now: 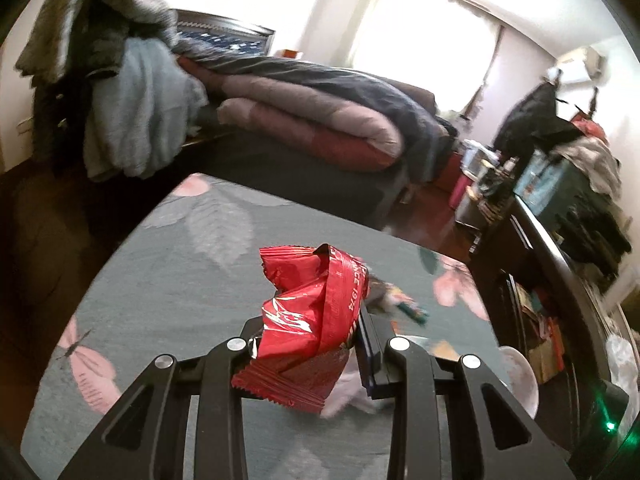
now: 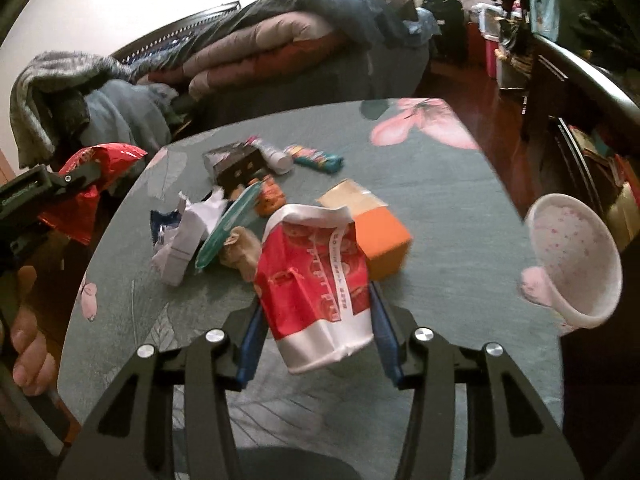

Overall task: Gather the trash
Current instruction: 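Carry both wrappers to the pink-dotted wastebasket and open both grippers over it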

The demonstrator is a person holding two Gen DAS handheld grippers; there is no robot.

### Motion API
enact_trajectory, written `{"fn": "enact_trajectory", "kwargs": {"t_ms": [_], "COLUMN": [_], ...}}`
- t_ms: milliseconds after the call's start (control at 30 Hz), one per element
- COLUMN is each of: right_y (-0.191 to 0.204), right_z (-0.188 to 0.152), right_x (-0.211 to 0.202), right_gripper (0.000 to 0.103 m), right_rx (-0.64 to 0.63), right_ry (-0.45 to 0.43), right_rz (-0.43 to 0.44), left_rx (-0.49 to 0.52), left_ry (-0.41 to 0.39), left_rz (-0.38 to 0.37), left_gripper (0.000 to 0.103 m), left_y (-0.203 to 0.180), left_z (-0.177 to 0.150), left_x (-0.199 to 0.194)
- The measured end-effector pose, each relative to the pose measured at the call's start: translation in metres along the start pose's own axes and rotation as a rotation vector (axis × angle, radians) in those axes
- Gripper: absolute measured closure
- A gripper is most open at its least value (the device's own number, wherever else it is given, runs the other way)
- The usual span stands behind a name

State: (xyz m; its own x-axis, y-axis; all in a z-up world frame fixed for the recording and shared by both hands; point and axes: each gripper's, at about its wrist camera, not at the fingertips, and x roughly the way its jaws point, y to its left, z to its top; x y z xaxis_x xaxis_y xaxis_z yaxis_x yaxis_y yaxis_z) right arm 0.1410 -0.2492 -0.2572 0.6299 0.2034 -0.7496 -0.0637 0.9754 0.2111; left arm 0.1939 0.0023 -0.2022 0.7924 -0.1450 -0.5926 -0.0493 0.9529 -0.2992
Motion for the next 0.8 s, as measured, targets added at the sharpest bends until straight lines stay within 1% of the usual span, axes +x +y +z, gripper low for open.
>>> {"fn": "enact_trajectory", "kwargs": {"t_ms": [167,267,400,600,667,733,800], "right_y": [-0.036,-0.066,-0.092,-0.122,-0.139,-0.155,-0.175], "right_z": [-0.002,-0.003,-0.006,-0.012,-0.012,-0.012,-0.011], "right_x": [-0.027,-0.042,-0.052,-0.064,-0.066,-0.07,-0.073], "right_gripper": [0.054,0.054,0.054,0.055,0.055,0.055,0.055], "right_rx": [0.059,0.105,0.147,0.181,0.213,0.244,0.278], "right_ry": [-0.06,-0.098,-0.113,-0.142,-0.152,-0.164,-0.181], "right_rz": [-0.041,-0.062,-0.072,-0.081,-0.109,-0.13,-0.169], "left_rx": [0.076,0.133,0.186,0.24,0.263,0.289,0.324], "left_ry": [0.003,0.014,0.042,0.062,0.073,0.085,0.105], "left_rz": [-0.081,-0.135,-0.212,-0.268,-0.289,-0.318,-0.348], "left_gripper": [0.071,0.071,0.071,0.071,0.071,0.071,0.071], "left_y": [-0.05,-0.085,-0.129,-0.169,-0.182,-0.202,-0.226], "left_z": [-0.003,-0.007,-0.014,-0.018,-0.019,-0.023,-0.029], "left_x": [-0.002,0.002,0.01,0.017,0.02,0.026,0.036]}}
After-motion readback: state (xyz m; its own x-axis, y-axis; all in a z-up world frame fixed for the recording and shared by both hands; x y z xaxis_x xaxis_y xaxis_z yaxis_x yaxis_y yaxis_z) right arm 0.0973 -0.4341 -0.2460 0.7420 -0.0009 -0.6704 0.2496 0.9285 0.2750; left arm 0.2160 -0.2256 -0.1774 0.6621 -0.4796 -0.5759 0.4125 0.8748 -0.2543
